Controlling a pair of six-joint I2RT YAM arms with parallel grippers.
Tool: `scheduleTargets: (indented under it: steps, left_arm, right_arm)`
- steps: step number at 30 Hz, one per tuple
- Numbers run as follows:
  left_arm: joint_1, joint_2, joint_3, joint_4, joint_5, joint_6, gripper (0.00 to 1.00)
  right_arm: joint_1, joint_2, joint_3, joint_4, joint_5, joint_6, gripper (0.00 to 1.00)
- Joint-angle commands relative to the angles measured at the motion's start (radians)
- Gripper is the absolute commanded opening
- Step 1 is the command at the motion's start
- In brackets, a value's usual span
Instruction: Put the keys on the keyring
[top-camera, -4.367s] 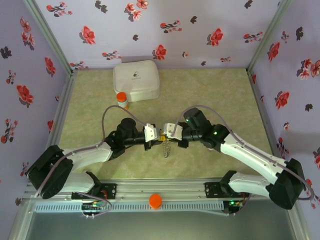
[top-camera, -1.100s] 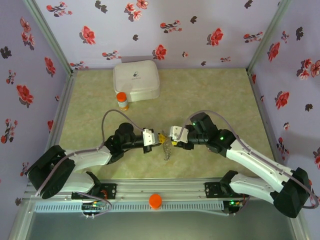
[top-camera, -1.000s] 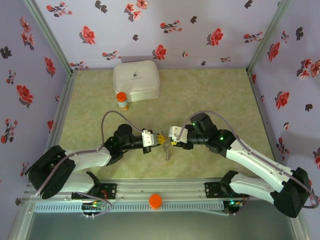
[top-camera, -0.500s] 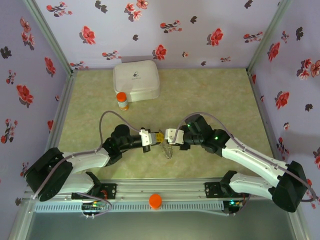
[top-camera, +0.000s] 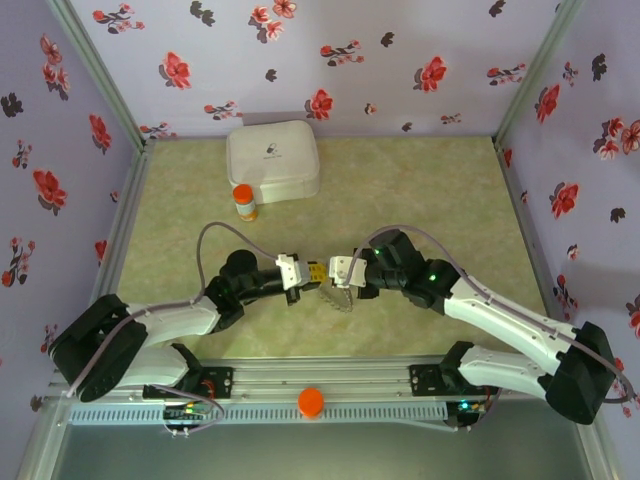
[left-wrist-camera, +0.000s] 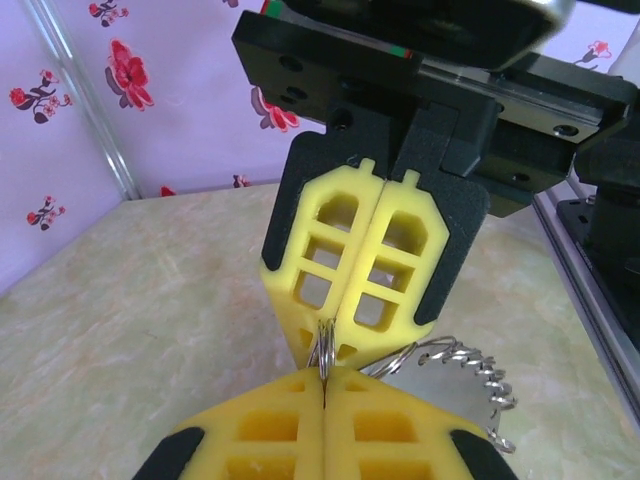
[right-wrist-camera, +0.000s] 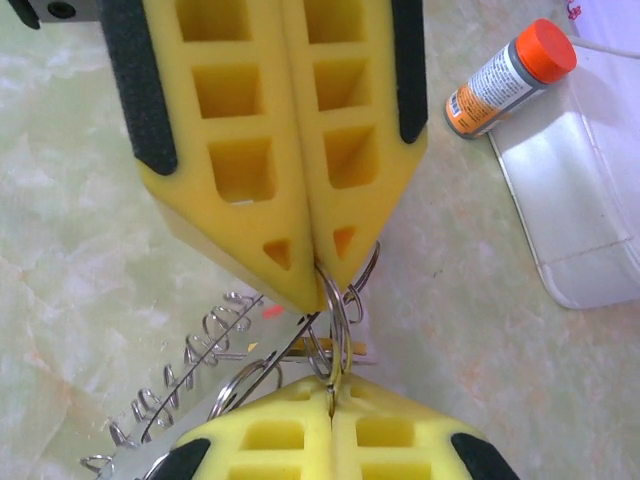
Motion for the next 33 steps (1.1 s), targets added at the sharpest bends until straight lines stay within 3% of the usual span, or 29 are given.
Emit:
scheduleTargets:
  steps: [1, 8, 13, 18, 29, 33]
  left_arm:
    - [0.006, 0.025, 0.007, 0.148, -0.010, -0.067, 0.00]
    - [0.006, 0.054, 0.018, 0.175, -0.012, -0.082, 0.00]
    - [0.006, 0.049, 0.010, 0.138, -0.012, -0.051, 0.00]
    - [0.006, 0.040, 0.011, 0.074, 0.006, -0.006, 0.00]
    - [0.006, 0.022, 0.009, 0.077, 0.041, -0.029, 0.00]
    - [0.006, 0.022, 0.011, 0.078, 0.050, -0.033, 0.00]
  right_arm:
    - [0.015, 0.000, -0.001, -0.015, 0.037, -0.021, 0.00]
    - [0.040, 0.010, -0.009, -0.041, 0.105, -0.066, 0.01]
    - [0.038, -0.064, -0.039, 0.035, 0.110, -0.026, 0.20]
    - [0.007, -0.126, -0.070, 0.084, 0.079, 0.021, 0.25]
    - [0.006, -0.091, -0.074, 0.075, 0.012, 0.034, 0.27]
    - [0.007, -0.081, -0.071, 0.067, 0.018, 0.022, 0.21]
